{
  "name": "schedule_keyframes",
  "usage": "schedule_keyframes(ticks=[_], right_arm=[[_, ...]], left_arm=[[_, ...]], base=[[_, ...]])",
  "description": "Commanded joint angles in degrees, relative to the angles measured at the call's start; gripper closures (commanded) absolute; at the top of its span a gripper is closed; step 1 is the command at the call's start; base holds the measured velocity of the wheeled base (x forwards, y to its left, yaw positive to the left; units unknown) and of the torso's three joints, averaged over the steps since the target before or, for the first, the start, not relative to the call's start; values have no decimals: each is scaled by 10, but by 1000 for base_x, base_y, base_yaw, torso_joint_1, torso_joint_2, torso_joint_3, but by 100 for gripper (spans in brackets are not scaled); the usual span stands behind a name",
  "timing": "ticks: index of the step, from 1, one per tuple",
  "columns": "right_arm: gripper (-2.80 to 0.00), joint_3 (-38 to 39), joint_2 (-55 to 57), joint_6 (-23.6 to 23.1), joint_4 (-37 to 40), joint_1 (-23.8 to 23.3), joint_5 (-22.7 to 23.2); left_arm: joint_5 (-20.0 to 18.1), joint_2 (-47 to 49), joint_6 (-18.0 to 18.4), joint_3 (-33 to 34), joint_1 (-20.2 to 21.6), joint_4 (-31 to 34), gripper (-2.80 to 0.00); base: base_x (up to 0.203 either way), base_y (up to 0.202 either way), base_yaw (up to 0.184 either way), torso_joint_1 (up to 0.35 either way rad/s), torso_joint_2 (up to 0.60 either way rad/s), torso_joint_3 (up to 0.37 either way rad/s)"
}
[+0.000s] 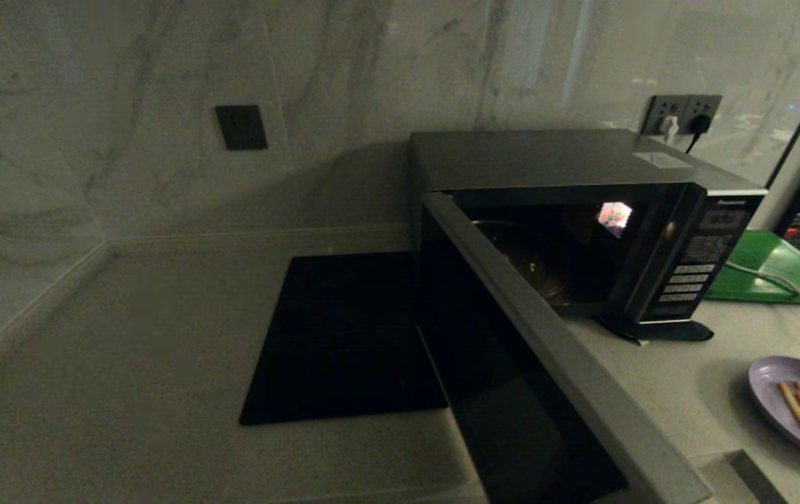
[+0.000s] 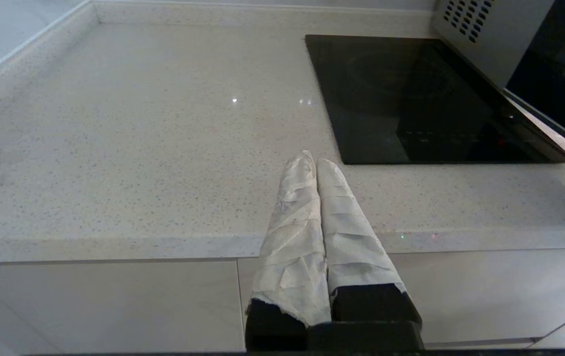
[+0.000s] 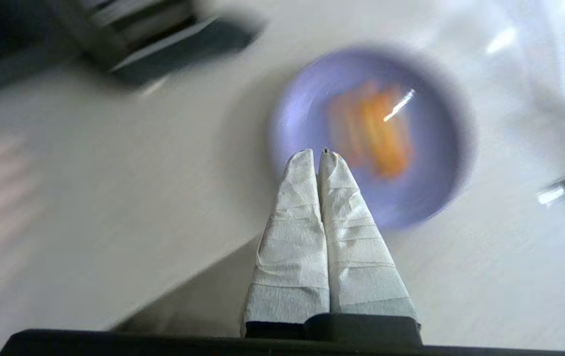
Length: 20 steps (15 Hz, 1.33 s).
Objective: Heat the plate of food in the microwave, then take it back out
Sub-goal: Put the plate in the microwave oven
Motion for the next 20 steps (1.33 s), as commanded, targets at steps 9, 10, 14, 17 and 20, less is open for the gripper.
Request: schedule_keyframes(ticks=[9,10,14,17,20], right_arm=[[0,-135,127,-26,-49,-299,110],[0,-173,139,-3,42,-318,145],[0,-255,188,68,298,-387,271],[0,-244,201,71,361,-410,326],[0,-239,215,70,413,-429,380]], left_arm=[[0,0,0,0,0,0,0],[0,0,0,0,0,0,0],[0,0,0,0,0,0,0],[1,0,-1,0,0,0,0],[1,0,0,0,0,0,0]], base=[[0,0,0,0,0,0],[0,0,0,0,0,0],[0,0,0,0,0,0],[0,0,0,0,0,0],[0,0,0,0,0,0]])
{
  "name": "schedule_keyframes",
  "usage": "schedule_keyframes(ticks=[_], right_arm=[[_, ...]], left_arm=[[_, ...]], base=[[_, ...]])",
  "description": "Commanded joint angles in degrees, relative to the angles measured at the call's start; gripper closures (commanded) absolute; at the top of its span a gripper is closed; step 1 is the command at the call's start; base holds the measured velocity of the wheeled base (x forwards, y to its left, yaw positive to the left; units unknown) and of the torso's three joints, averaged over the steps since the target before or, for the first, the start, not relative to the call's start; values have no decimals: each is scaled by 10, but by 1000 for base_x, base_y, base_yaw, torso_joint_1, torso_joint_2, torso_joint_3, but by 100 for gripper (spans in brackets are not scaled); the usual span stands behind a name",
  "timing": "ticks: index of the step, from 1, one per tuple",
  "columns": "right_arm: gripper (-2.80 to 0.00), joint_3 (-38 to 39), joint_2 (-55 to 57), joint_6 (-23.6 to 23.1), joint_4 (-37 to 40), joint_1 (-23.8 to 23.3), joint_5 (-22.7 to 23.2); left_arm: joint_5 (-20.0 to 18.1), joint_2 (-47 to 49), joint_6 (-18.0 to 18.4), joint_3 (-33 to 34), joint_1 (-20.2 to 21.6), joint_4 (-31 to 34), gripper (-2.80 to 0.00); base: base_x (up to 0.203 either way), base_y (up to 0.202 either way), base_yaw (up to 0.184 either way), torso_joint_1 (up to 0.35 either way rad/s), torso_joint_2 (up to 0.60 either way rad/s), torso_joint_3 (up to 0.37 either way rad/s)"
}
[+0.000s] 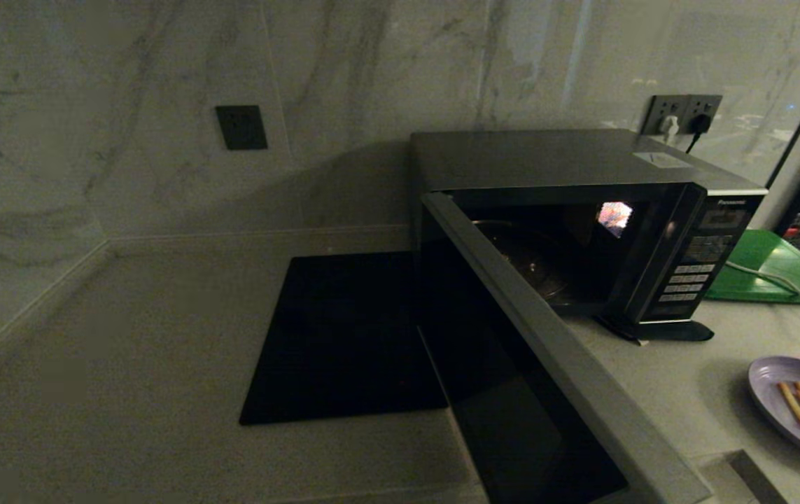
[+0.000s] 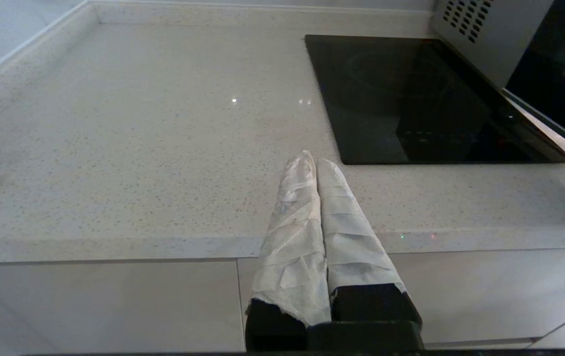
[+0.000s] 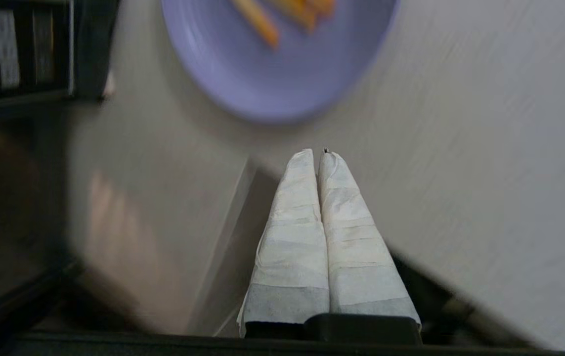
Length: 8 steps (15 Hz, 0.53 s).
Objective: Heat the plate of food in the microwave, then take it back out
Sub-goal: Put the plate in the microwave oven
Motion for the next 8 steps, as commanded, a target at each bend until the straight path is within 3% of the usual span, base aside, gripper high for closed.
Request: schedule_keyframes(ticks=[1,6,7,8], right_arm=[[0,6,20,0,11,-9,18],[0,1,49,-2,6,-18,19],[-280,-3,56,-2,6,-19,19],[-280,-7,63,-2,6,-20,19]], left_arm=[[1,0,0,0,0,0,0],[1,0,-1,0,0,0,0],[0,0,-1,0,0,0,0],[0,0,0,0,0,0,0]], base=[[0,0,0,0,0,0],[0,0,0,0,0,0],[0,0,0,0,0,0],[0,0,0,0,0,0]])
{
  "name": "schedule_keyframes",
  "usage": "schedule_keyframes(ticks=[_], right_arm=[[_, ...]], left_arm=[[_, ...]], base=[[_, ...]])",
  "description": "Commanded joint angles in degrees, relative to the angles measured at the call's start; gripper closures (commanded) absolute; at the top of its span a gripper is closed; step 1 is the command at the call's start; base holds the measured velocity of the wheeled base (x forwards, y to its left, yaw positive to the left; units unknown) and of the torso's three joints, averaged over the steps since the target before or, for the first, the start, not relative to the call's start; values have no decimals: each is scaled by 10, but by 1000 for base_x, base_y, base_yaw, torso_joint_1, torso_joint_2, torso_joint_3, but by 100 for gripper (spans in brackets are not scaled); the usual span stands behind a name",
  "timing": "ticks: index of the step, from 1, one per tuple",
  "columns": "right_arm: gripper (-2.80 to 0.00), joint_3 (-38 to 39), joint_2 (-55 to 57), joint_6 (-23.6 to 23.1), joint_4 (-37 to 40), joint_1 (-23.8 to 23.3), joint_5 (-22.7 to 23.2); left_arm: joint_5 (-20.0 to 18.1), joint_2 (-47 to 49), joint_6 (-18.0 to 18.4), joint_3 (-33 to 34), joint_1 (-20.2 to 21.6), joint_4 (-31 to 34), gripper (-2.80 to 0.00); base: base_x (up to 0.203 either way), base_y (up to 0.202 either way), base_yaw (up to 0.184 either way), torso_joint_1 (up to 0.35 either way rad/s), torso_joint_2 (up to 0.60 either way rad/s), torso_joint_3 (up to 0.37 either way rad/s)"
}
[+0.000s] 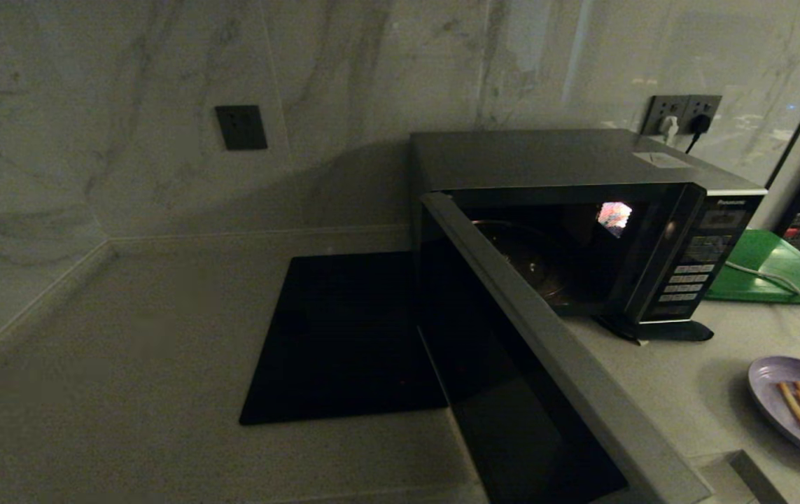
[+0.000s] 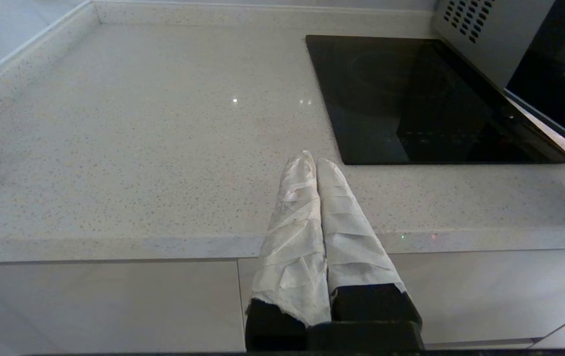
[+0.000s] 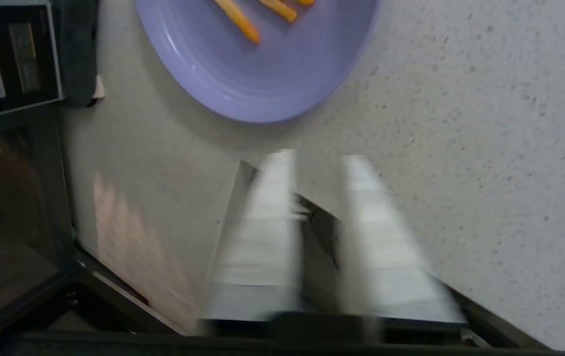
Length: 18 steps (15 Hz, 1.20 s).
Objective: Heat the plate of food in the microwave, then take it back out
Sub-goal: Put the plate in the microwave oven
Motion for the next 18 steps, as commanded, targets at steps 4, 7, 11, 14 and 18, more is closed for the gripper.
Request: schedule_keyframes(ticks=[4,7,11,14,18], right_arm=[[-280,-23,49,1,2,-6,4],[-280,-33,79,2,-3,-14,9],[-280,-33,125,2,-39,-35,30],[-280,-34,158,-1,-66,-44,65],[-280,-44,185,-20,-73,-46,64]], left_arm=[[0,0,0,0,0,0,0],[0,0,-1,0,0,0,0],[0,0,0,0,0,0,0],[0,0,-1,0,0,0,0],[0,0,0,0,0,0,0]], base=[[0,0,0,0,0,0],[0,0,0,0,0,0],[0,0,0,0,0,0],[0,0,0,0,0,0],[0,0,0,0,0,0]])
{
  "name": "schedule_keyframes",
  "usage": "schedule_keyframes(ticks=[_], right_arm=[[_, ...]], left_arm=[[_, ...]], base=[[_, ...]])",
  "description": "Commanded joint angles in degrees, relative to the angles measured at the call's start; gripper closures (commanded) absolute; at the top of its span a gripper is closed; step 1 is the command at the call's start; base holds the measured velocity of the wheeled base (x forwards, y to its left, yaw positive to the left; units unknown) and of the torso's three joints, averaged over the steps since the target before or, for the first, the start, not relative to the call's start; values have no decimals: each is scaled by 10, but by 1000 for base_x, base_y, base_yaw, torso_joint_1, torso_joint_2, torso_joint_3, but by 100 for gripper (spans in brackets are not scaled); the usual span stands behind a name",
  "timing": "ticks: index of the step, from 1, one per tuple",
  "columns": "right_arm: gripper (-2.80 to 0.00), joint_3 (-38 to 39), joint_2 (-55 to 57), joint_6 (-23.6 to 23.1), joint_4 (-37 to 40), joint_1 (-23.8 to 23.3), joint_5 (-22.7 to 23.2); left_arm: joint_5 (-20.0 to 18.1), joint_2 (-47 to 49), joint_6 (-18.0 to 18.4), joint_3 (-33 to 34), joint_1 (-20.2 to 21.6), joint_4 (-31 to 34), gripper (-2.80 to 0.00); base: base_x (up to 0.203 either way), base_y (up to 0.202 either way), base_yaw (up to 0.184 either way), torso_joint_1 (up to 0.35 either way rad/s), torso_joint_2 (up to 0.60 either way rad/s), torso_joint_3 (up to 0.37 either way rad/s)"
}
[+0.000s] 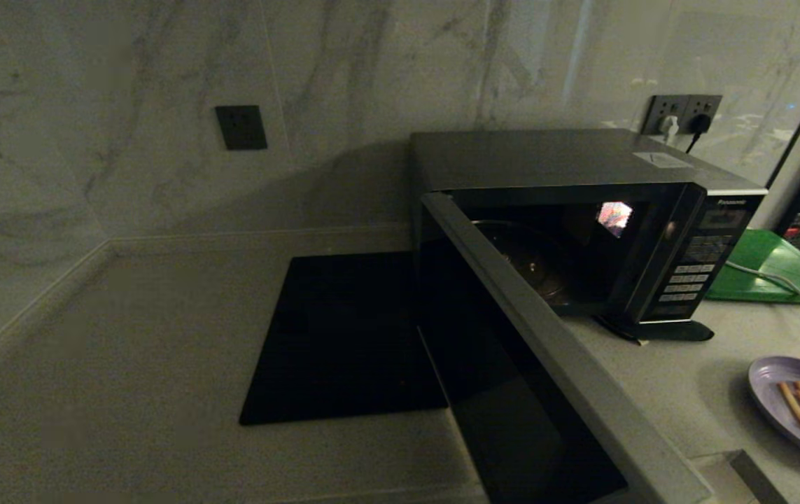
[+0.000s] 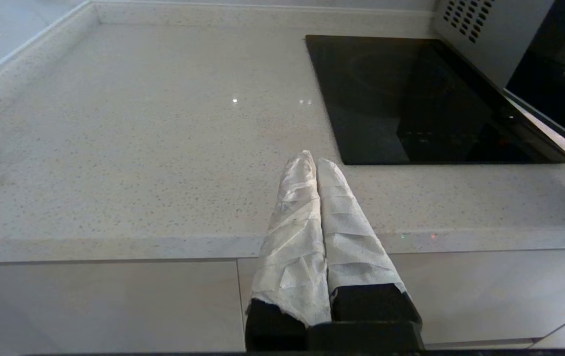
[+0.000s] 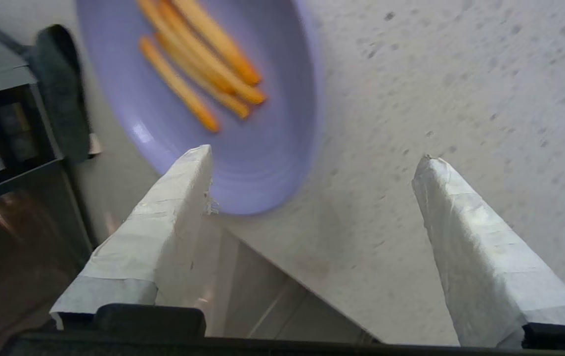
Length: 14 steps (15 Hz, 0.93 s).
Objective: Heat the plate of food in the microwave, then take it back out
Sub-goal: Put the plate in the microwave oven
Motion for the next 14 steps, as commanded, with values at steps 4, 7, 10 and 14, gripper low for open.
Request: schedule_keyframes(ticks=[4,7,10,14], right_arm=[[-280,-16,15,-40,1,0,-70],[-280,-39,9,-53,1,10,-104],[-280,-43,7,-53,-27,36,-137],[-280,-44,4,-52,-44,76,-173]], left_arm=[[1,0,0,0,0,0,0],[1,0,-1,0,0,0,0],[1,0,-1,0,0,0,0],[0,0,0,0,0,0,0]], base=[[0,0,0,0,0,0],[0,0,0,0,0,0],[0,0,0,0,0,0],[0,0,0,0,0,0]])
